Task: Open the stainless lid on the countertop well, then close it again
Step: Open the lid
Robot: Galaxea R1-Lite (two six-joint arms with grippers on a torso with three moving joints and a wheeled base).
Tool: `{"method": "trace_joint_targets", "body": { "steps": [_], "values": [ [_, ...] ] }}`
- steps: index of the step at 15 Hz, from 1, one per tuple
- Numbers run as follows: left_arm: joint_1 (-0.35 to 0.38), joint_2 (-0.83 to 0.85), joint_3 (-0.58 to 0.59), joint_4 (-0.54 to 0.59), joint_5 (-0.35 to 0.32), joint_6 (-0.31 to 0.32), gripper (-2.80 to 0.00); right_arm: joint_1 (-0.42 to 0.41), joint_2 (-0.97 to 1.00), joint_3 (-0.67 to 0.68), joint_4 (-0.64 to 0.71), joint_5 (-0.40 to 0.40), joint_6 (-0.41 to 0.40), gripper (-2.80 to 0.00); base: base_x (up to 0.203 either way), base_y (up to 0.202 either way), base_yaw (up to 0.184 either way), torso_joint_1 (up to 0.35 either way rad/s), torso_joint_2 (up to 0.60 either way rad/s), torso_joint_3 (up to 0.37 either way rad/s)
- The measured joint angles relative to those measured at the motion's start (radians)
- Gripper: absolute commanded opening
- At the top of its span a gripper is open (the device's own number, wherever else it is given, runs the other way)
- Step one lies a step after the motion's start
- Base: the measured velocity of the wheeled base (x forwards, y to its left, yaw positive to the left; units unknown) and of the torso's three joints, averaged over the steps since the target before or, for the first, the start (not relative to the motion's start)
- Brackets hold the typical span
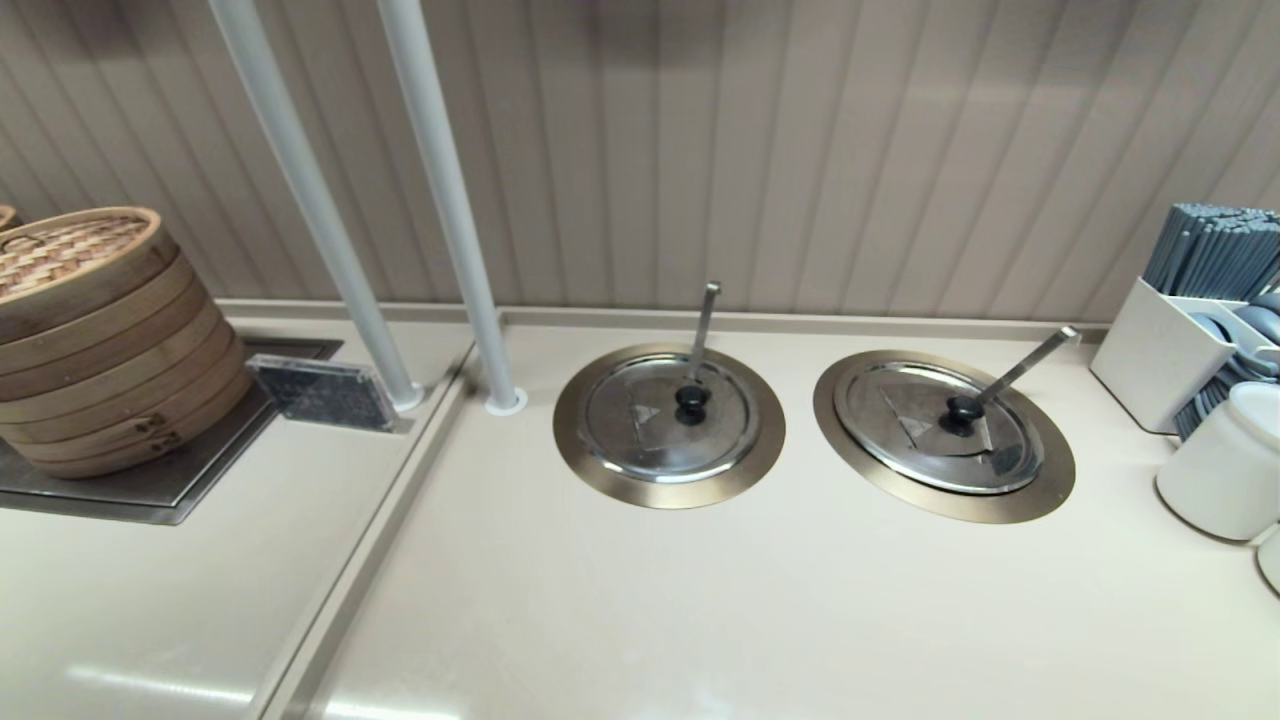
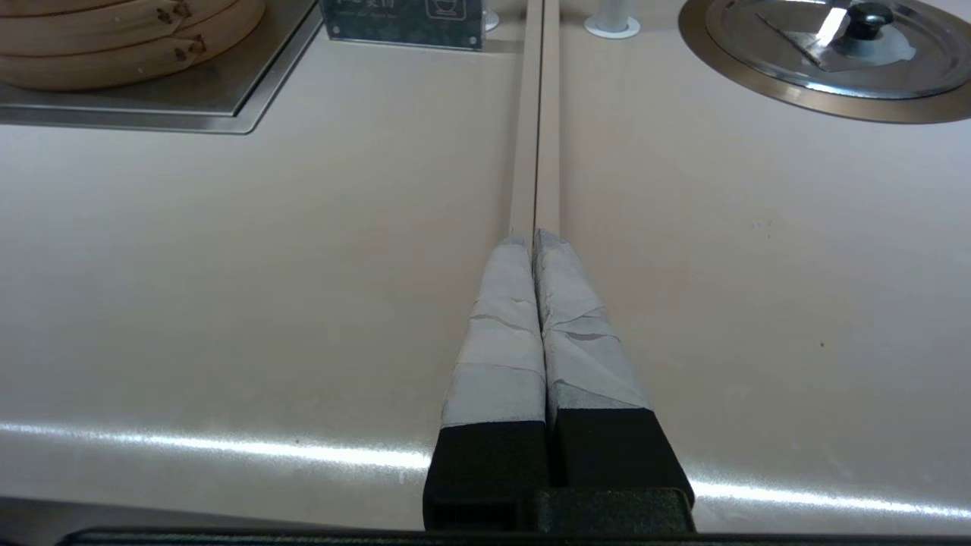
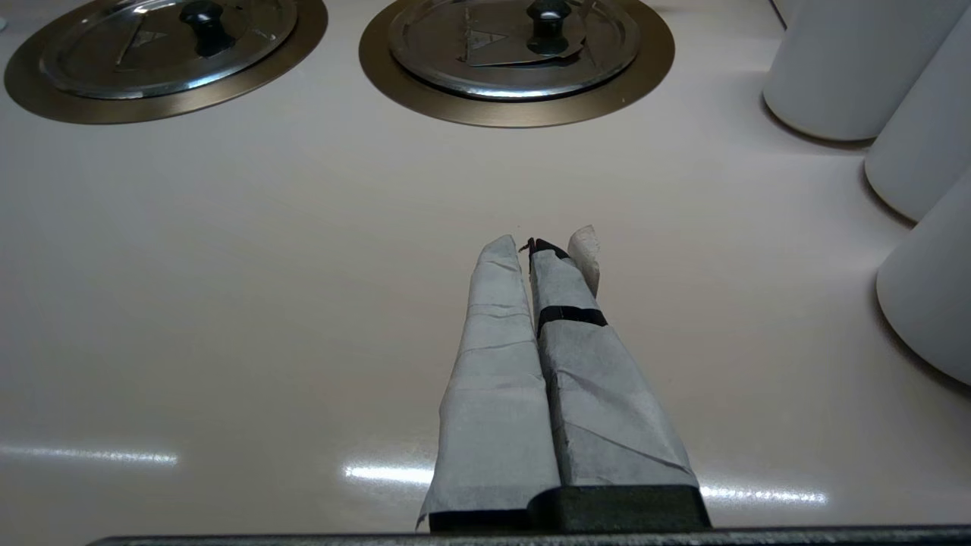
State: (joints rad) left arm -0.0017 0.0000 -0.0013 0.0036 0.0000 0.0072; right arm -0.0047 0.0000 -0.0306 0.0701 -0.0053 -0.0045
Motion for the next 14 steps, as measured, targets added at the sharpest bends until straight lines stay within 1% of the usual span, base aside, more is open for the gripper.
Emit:
{"method": "trace_joint_targets", "body": {
  "steps": [14],
  "values": [
    [0.0, 0.0, 0.0, 0.0, 0.0, 0.0, -2.8, 0.0, 0.0, -0.001, 0.002, 0.0, 0.0, -2.8, 0.0, 0.0, 0.0, 0.0, 0.0, 0.0]
  ]
}}
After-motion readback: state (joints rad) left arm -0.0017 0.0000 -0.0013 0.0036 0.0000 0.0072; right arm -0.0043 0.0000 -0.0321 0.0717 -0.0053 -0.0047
